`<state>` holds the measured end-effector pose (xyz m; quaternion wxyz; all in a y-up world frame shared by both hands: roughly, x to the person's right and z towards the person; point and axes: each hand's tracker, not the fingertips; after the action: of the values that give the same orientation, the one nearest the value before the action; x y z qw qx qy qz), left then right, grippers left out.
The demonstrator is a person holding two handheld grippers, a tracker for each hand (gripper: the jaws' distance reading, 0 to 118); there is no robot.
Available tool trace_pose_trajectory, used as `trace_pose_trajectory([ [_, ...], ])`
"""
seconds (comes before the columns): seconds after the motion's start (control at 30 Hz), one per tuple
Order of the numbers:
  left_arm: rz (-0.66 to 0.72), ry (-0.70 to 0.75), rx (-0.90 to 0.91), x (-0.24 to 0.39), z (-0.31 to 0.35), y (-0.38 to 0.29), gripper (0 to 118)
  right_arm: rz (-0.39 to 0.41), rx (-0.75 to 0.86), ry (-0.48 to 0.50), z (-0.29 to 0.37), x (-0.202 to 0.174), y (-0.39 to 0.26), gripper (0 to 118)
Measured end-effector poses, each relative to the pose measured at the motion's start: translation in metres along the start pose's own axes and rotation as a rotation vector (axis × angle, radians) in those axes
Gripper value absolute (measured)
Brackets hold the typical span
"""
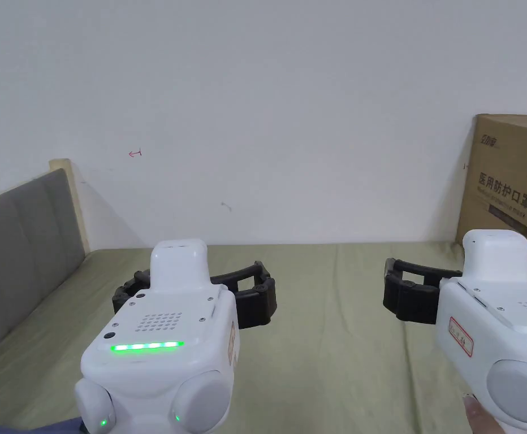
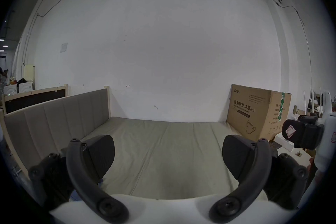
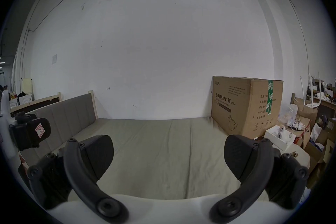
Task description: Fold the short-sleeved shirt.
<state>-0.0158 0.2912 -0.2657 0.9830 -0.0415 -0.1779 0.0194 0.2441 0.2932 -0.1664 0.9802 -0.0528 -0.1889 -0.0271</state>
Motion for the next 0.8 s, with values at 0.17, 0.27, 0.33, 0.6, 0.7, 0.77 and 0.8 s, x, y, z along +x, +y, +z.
trace_pose_trajectory([
  [0.17, 0.028, 0.002, -0.016, -0.0045, 0.001, 0.0015, 117, 0.004, -0.006, 0.007, 0.0005, -0.0032, -0.002, 118],
  [0.27, 0.048, -0.01, -0.021, -0.0052, 0.0, 0.0001, 117, 0.009, -0.007, 0.009, 0.0008, -0.0046, -0.0026, 118],
  [0.33, 0.046, -0.009, -0.023, -0.0054, -0.0004, 0.0015, 117, 0.012, -0.003, 0.006, 0.0012, -0.0054, -0.0025, 118],
  [0.6, 0.041, -0.012, -0.023, -0.0012, -0.0003, -0.0015, 117, 0.009, -0.009, -0.002, -0.001, -0.0056, -0.0018, 118],
  [0.7, 0.043, -0.019, -0.025, -0.0002, -0.0008, -0.0015, 117, 0.008, -0.013, -0.008, -0.002, -0.0055, -0.002, 118],
  [0.77, 0.04, -0.021, -0.028, 0.0009, -0.0008, -0.0013, 117, 0.004, -0.017, -0.005, -0.0022, -0.0051, -0.0021, 118],
  [0.8, 0.041, -0.023, -0.033, 0.0012, -0.0012, -0.0017, 117, 0.003, -0.017, -0.006, -0.002, -0.0051, -0.0024, 118],
])
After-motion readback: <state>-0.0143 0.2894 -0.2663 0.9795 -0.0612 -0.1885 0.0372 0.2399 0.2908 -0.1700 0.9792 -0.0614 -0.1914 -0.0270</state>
